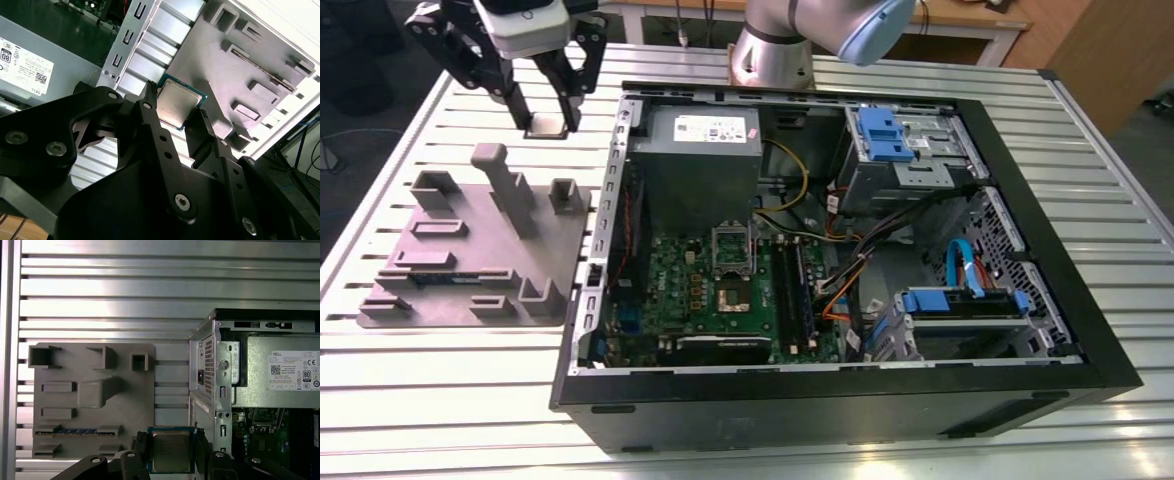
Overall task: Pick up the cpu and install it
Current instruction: 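Pick up the cpu and move it towards the insertion slot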
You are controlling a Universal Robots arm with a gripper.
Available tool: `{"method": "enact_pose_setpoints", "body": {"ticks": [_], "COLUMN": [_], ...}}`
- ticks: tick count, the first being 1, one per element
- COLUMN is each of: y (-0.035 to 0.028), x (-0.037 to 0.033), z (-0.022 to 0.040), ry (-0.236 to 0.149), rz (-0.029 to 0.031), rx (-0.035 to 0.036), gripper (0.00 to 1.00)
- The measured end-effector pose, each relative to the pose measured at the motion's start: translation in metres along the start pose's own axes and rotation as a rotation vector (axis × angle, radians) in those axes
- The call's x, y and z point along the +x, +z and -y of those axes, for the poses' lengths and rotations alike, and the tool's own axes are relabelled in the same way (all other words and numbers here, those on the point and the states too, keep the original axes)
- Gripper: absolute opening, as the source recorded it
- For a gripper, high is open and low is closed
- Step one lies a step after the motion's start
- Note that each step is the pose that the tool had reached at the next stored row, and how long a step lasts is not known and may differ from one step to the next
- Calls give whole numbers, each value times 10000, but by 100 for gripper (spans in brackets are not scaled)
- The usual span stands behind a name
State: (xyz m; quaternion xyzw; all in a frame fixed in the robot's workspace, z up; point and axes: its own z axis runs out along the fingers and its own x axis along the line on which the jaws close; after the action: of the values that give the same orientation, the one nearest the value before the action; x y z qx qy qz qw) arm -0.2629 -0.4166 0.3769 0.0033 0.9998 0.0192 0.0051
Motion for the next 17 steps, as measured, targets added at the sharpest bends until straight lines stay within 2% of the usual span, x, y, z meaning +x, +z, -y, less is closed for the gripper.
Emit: {"method": "enact_pose_setpoints", "body": {"ticks": [17], "y": [0], "x": [-52], "z": [0], "ry": [0], "rz": [0], "rx": [0], "gripper": [47]}}
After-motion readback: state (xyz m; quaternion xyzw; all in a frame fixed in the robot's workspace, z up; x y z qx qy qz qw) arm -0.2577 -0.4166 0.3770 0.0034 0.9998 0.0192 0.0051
